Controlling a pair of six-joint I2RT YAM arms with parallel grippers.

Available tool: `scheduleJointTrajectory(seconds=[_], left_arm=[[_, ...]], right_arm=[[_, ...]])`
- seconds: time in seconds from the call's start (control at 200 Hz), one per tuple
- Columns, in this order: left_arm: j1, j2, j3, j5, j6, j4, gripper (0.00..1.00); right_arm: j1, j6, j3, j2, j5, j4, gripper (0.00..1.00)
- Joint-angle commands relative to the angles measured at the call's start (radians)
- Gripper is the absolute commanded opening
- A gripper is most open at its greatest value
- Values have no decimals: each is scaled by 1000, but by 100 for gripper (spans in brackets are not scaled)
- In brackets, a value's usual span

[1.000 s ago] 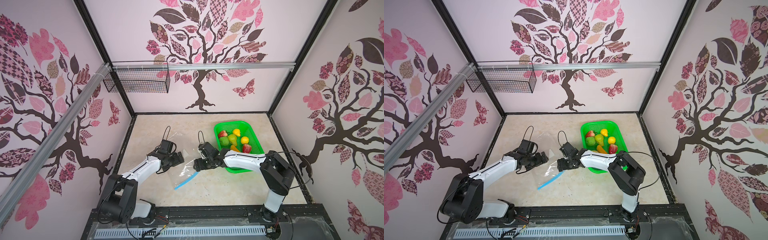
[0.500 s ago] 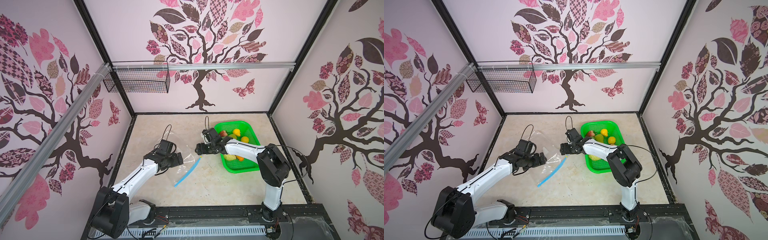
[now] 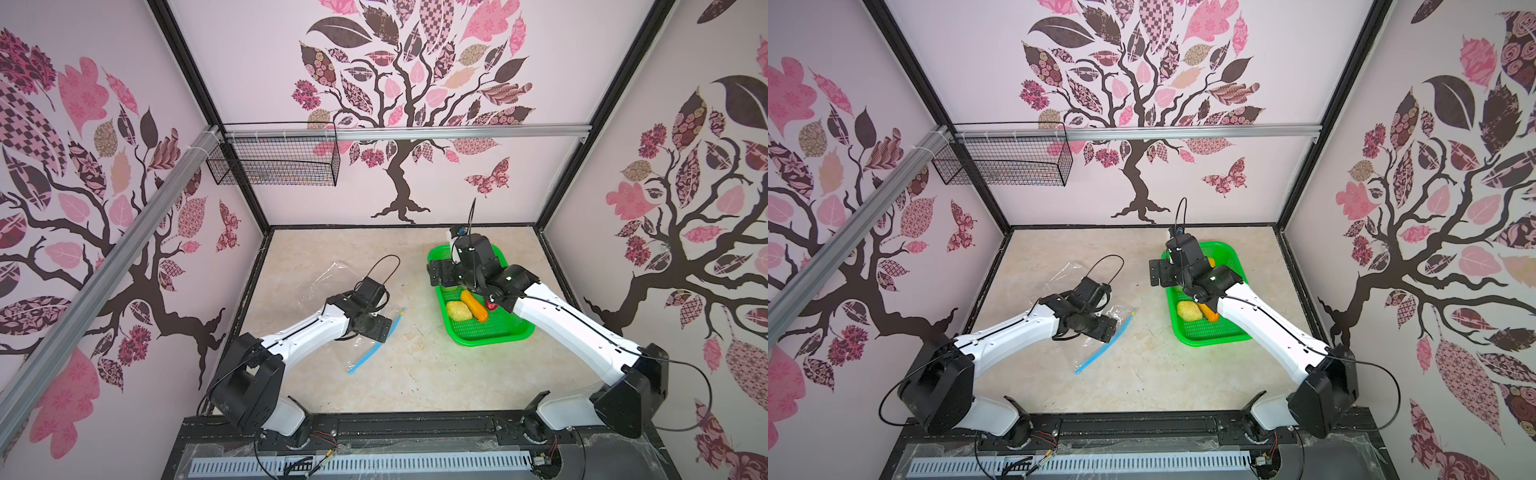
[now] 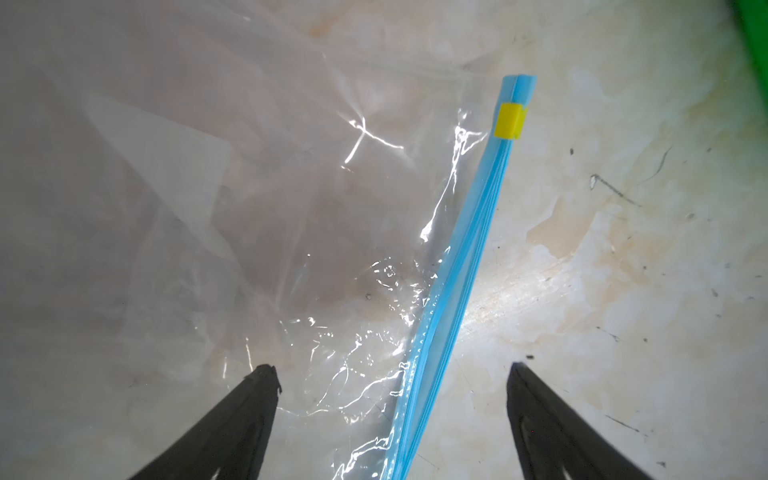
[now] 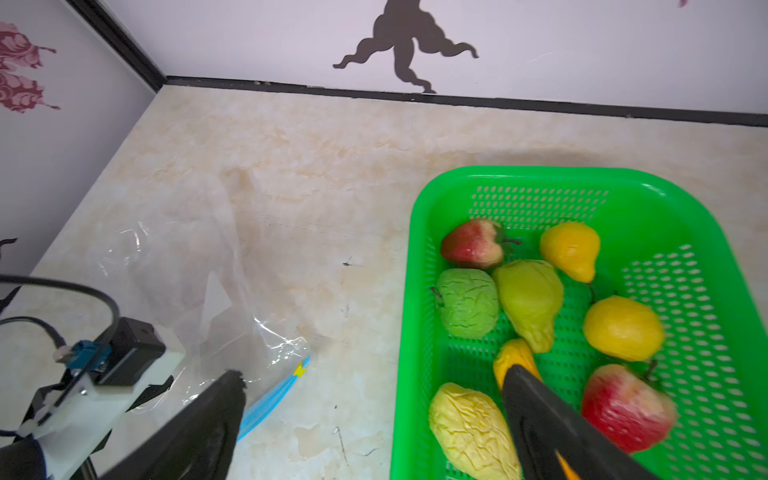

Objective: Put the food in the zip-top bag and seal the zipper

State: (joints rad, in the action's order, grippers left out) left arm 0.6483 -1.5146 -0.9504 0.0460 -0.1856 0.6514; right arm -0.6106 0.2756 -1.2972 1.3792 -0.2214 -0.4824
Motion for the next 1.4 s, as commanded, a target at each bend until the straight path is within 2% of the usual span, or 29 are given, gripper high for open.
scheduleJointTrajectory(seconds=[0.0,0.295,0.64,0.965,1.145,1.305,1.395], left_arm=[[24,-52,-52,54,58,-2,84],[29,-206,-126,58,71,-16,79],[31,-247,-102,44,61,-49,78],[31,-276,-116,21,61,-42,27],[31,-271,-117,26,42,-44,0],[7,-255,-120,27,-2,-52,0],[-23,-234,-125,7,-35,-54,0]], right_arm=[[43,-28,38,-54,-77,-95,99],[74,6,174,-139,-60,-114,99],[75,37,218,-140,-41,-103,100],[75,47,235,-132,-3,-90,99],[75,53,261,-137,96,-60,100],[75,93,318,-154,256,15,100],[73,134,359,-152,399,79,100]])
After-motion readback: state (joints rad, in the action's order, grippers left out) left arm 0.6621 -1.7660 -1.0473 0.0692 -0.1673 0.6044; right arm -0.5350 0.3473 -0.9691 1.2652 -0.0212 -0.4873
